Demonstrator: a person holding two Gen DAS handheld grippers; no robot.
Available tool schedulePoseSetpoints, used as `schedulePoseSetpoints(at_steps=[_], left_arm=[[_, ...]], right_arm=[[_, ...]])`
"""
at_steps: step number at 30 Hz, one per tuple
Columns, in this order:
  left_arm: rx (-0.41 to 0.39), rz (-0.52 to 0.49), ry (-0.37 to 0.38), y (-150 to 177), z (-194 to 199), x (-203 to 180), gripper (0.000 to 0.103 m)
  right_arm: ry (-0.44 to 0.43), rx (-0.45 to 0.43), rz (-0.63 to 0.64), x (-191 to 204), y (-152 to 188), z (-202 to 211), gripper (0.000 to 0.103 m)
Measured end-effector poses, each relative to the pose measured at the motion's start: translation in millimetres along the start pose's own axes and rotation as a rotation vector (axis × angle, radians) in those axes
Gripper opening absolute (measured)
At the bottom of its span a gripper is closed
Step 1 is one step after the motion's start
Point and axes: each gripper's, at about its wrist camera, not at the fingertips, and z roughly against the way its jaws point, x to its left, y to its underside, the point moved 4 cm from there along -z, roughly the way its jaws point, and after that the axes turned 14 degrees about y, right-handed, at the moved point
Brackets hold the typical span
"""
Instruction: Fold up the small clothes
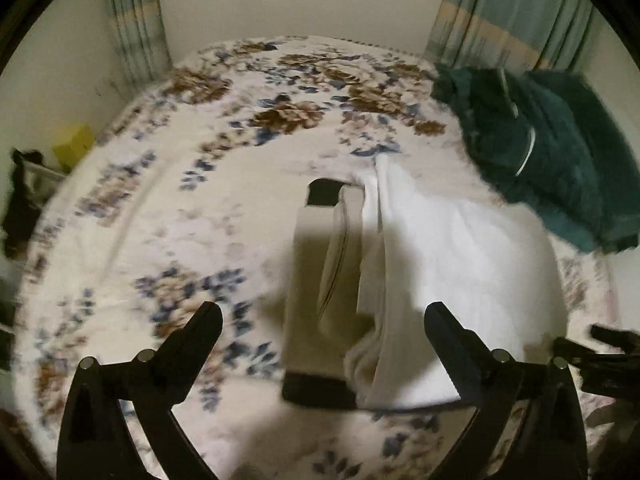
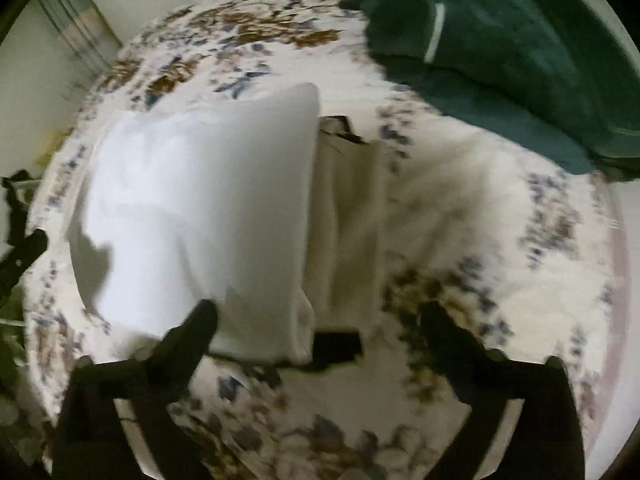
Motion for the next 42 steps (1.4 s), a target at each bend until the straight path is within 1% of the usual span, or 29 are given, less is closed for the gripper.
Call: schedulePoseSetpoints(at_steps=[1, 2, 3, 5, 8, 10, 15, 21, 22, 25, 28, 35, 38, 42], left_arm=[[0.002, -0.012, -0.020, 4, 7, -7, 0.103], [0.000, -0.020, -0.028, 7, 14, -12, 0.103], [-0.003, -0.025, -0.031, 10, 20, -18, 0.103], [-0.009, -0.027, -0.016, 16, 38, -31, 0.103], [-0.033, -0.044, -0.026, 21, 70, -48, 0.103], [-0.055, -0.054, -0.034, 24, 93, -59, 0.103], [-0.109, -0.085, -0.025, 37, 160, -89, 0.103], [-0.190, -0.124, -0.024, 56, 243, -121, 0.103], [-0.205, -0.127, -0.018, 60, 260, -127, 0.103], [-0.245, -0.134, -0.016, 72, 299, -140, 0.103], [-0.280, -0.139, 0.000, 82, 335, -151, 0.103], [-0.335, -0.152, 0.028, 111, 400, -171, 0.103], [-0.350, -0.167, 0.033, 121, 419, -176, 0.103], [-0.365, -0.160, 0.033, 133, 440, -180, 0.103]], right_arm=[[0.024, -0.011, 0.001, -2, 5, 9, 0.103], [0.064, -0.035, -0.003, -6, 10, 22, 0.103], [0.083, -0.050, -0.007, -12, 17, 35, 0.103], [0.122, -0.087, -0.037, -22, 26, 63, 0.103], [0.154, -0.131, -0.063, -38, 42, 109, 0.103], [0.160, -0.156, -0.081, -49, 54, 139, 0.103], [0.167, -0.212, -0.115, -70, 90, 216, 0.103], [0.176, -0.296, -0.153, -99, 144, 317, 0.103], [0.180, -0.319, -0.159, -105, 156, 338, 0.103], [0.180, -0.368, -0.161, -114, 179, 380, 0.103], [0.178, -0.435, -0.167, -126, 208, 431, 0.103], [0.159, -0.552, -0.179, -144, 263, 525, 0.103], [0.155, -0.592, -0.173, -149, 285, 553, 0.103], [0.136, -0.621, -0.163, -152, 307, 579, 0.103]])
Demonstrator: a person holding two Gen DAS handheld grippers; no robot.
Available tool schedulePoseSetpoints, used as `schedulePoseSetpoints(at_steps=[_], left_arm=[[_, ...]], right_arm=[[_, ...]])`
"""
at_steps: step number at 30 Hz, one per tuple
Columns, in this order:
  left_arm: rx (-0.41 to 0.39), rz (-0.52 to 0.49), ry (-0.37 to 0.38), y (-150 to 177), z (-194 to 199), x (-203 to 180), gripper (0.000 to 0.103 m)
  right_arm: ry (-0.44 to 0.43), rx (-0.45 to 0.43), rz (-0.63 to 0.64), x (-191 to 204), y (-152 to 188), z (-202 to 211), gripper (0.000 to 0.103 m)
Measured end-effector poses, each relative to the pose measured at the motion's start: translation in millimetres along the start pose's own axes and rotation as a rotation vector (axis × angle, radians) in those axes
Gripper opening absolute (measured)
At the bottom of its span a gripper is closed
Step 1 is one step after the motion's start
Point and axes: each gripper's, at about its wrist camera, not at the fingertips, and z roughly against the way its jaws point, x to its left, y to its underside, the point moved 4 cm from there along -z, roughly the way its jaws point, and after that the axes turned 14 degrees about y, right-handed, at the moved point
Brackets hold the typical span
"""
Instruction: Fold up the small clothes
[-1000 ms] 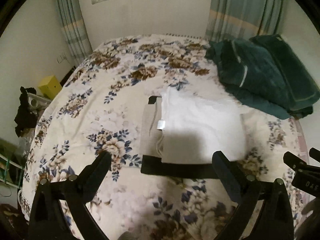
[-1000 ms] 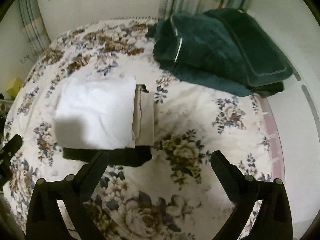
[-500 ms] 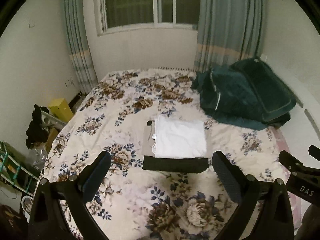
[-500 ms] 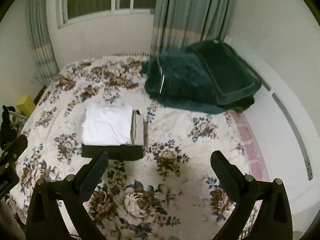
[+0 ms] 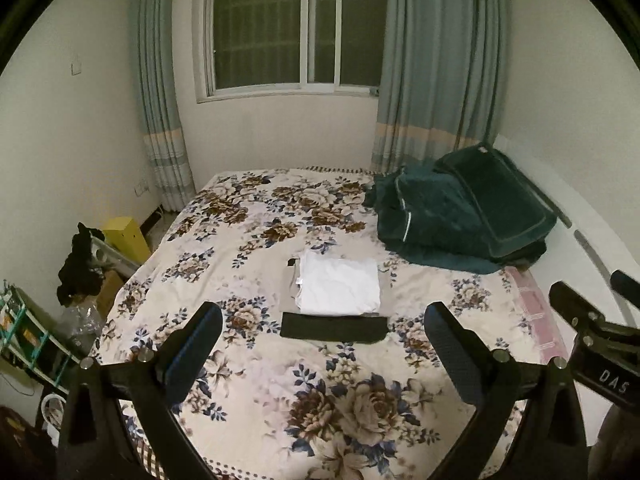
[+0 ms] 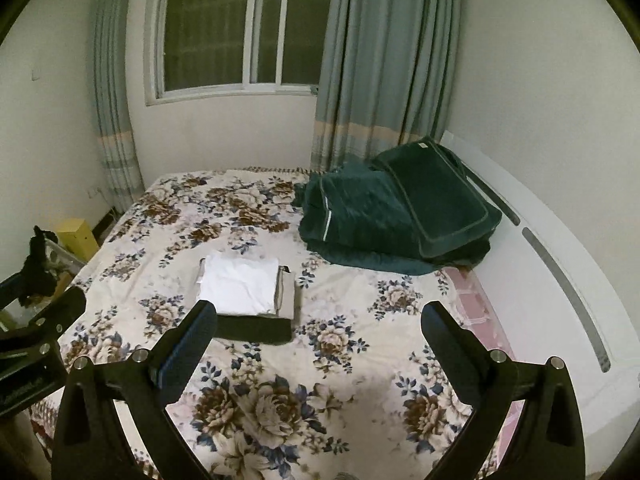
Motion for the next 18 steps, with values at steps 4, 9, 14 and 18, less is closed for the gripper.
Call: schedulePoseSetpoints(at_steps=[4, 9, 14, 18], left_arm=[[-0.035, -0.007, -0.017, 2, 21, -4, 0.103], [-0.050, -0.006, -0.024, 6, 32, -8, 0.103], [-0.057, -0.008, -0.033, 10, 38, -10, 0.103], [-0.069, -0.006, -0.056, 11, 45, -13, 0.103]], right_arm=[[-0.026, -0.009, -0.006, -9, 1, 21, 0.103], [-0.049, -0.021, -0.013, -19, 1, 31, 0.103], [-0.065, -0.029, -0.014, -26, 0, 31, 0.103], [-0.085, -0.031, -0.019, -29, -3, 28, 0.103]])
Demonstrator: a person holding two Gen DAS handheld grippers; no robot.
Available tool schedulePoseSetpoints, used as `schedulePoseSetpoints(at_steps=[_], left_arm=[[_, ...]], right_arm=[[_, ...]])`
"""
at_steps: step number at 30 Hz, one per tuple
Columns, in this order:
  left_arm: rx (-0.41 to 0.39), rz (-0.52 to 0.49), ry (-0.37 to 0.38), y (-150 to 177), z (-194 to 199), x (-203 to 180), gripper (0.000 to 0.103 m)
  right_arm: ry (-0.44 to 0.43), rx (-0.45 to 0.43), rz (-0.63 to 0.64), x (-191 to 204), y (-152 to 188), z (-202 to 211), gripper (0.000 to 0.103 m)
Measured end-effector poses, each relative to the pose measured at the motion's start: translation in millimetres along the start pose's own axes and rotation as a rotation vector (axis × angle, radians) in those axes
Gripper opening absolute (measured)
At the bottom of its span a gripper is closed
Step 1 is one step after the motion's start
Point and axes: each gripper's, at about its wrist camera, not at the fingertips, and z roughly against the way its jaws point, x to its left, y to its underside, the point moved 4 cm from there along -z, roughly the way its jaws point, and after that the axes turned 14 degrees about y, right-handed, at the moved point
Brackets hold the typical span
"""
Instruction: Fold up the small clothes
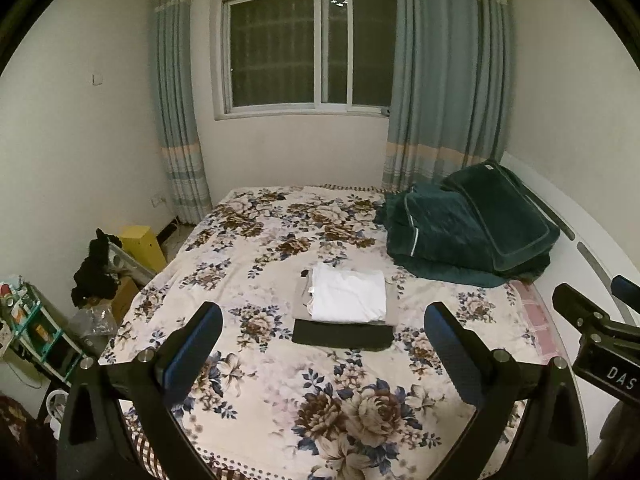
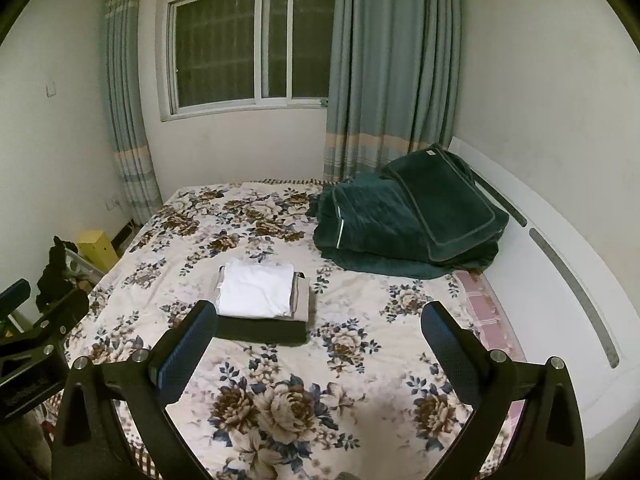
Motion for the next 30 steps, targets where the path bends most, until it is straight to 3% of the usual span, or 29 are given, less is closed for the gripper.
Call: schedulePoseSetpoints(at_steps=[30], left_arm=[[-0.035, 0.002, -0.029, -9, 9, -1, 0.103]], right_arm=[[-0.040, -0.003, 0.027, 7, -4, -10, 0.103]])
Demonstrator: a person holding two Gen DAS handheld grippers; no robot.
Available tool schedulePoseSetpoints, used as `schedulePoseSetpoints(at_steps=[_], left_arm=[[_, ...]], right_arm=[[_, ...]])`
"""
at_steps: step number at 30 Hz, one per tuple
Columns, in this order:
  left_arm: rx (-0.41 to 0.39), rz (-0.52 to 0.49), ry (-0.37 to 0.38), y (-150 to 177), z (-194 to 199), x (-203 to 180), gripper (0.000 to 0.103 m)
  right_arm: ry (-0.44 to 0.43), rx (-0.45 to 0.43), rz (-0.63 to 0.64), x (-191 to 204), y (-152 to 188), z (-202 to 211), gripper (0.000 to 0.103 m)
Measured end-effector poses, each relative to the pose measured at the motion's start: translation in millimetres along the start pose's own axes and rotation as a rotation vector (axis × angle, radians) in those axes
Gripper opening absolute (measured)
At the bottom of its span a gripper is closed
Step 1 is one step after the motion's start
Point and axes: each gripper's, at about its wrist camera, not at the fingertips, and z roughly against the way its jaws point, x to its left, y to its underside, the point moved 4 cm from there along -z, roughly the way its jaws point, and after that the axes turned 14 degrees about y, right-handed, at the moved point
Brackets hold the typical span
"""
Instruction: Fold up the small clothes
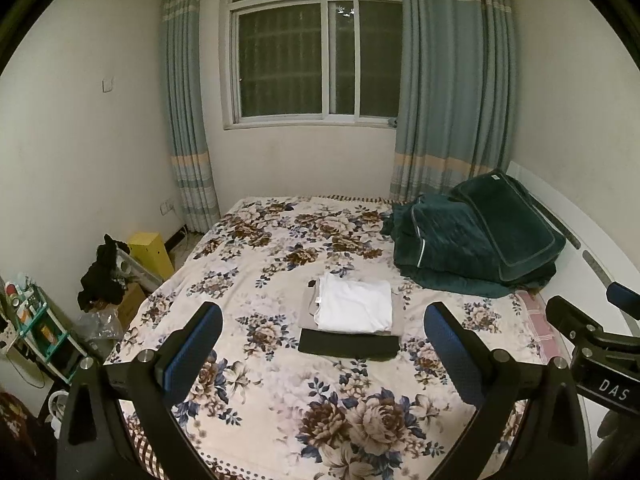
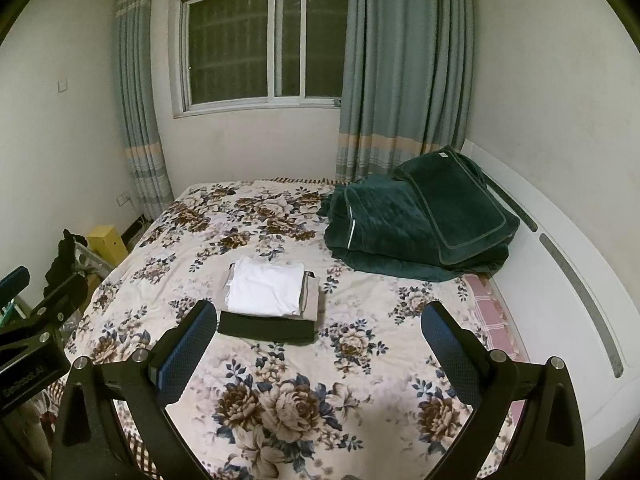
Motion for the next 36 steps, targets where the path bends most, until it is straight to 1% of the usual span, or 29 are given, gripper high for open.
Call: schedulePoseSetpoints(at_steps=[32, 36], left_arm=[[-0.005, -0.001, -0.004, 0.9, -2.1, -1.1, 0.103], [-0.004, 0.003, 0.005, 1.3, -2.2, -1.1, 0.103]], right_arm=[[-0.006, 0.000, 0.003, 3.6, -2.1, -2.8, 0.103], [-0.005, 0.000, 0.003, 3.7, -1.6, -1.7, 0.103]])
